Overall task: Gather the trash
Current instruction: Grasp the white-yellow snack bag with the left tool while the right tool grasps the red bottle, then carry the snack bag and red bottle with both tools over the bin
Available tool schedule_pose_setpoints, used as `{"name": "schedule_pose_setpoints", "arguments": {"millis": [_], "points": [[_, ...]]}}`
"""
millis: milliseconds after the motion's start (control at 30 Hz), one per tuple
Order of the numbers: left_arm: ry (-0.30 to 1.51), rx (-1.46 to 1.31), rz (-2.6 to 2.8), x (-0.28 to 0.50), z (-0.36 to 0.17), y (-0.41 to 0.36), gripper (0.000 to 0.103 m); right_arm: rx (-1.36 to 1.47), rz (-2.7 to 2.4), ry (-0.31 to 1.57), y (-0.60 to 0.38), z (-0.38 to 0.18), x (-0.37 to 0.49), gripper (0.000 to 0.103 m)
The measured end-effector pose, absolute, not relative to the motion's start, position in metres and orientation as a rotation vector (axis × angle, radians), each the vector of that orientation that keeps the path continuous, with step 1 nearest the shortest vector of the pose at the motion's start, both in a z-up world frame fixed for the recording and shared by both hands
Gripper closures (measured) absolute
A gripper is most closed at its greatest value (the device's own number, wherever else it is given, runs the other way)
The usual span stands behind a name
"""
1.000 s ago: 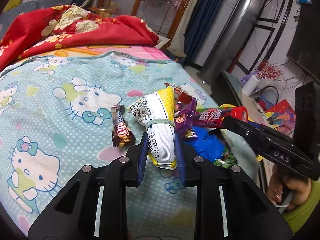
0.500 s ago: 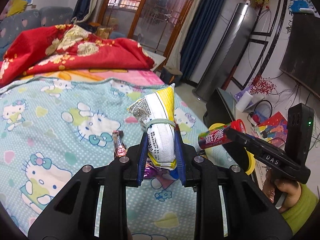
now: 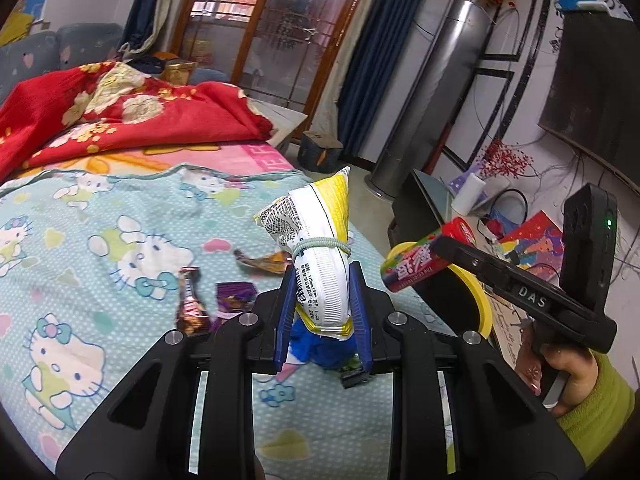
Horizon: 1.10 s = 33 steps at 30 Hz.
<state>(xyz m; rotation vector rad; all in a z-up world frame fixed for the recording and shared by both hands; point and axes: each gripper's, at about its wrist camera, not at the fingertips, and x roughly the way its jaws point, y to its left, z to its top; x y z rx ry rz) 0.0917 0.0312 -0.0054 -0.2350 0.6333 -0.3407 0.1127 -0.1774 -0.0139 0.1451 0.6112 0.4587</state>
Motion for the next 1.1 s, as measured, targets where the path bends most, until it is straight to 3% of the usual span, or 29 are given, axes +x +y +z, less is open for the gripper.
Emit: {"name": "schedule_pose_setpoints", "arguments": {"millis": [1100], "points": [[0.662, -0.133, -0.509, 0.105, -0.010, -0.071, 0.084, 0.260, 0.257, 0.545, -0.280, -0.010, 0.124, 0.075]]}}
